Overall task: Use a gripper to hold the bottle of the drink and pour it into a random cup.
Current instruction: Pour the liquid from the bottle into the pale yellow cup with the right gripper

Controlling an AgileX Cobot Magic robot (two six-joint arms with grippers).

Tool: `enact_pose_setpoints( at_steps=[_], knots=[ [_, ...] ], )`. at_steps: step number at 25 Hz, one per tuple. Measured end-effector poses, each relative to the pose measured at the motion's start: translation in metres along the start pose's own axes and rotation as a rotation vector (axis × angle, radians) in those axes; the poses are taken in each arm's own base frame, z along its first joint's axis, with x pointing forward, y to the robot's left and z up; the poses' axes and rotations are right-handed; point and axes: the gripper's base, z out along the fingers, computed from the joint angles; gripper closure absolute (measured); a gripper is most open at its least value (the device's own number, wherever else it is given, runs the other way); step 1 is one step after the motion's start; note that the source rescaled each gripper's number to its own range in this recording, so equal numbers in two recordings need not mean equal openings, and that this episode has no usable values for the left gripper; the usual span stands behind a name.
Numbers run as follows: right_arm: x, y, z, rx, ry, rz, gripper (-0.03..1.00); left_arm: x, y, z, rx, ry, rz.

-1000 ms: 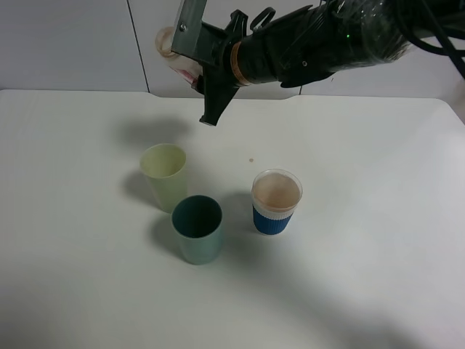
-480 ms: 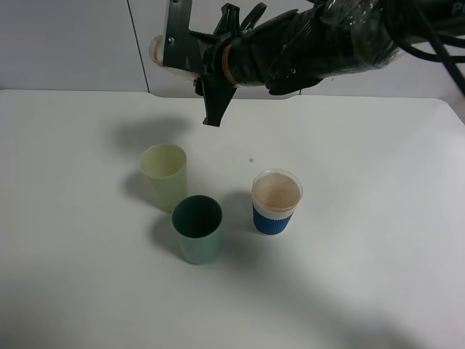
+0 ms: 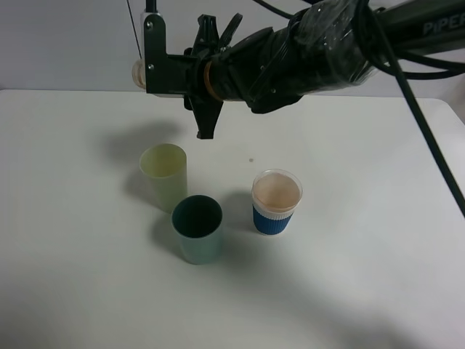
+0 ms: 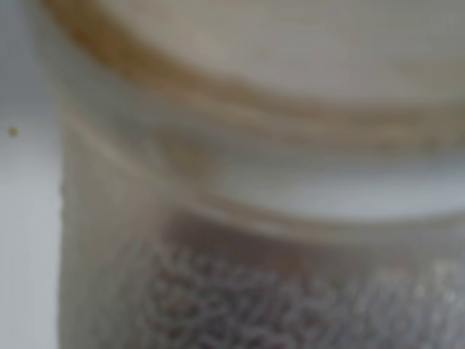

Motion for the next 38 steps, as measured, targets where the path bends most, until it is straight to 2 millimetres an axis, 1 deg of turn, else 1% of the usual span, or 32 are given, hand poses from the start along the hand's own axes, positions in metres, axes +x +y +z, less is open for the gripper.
enact_pose_setpoints(
  at_steps=[5,11,16,26,38],
  knots=[
    [-0.001,0.014,0.009,-0.023,0.022,-0.065,0.95,0.000,0.000,0.000,0.000,0.000,0.000],
    [0.003,0.011,0.009,0.007,0.077,-0.170,0.95,0.000,0.000,0.000,0.000,0.000,0.000],
    [0.004,0.010,0.009,0.015,0.094,-0.205,0.95,0.000,0.000,0.000,0.000,0.000,0.000],
    [-0.005,0.013,0.006,0.019,0.099,-0.336,0.95,0.000,0.000,0.000,0.000,0.000,0.000],
    [-0.010,0.015,0.005,0.021,0.104,-0.441,0.95,0.000,0.000,0.000,0.000,0.000,0.000]
  ],
)
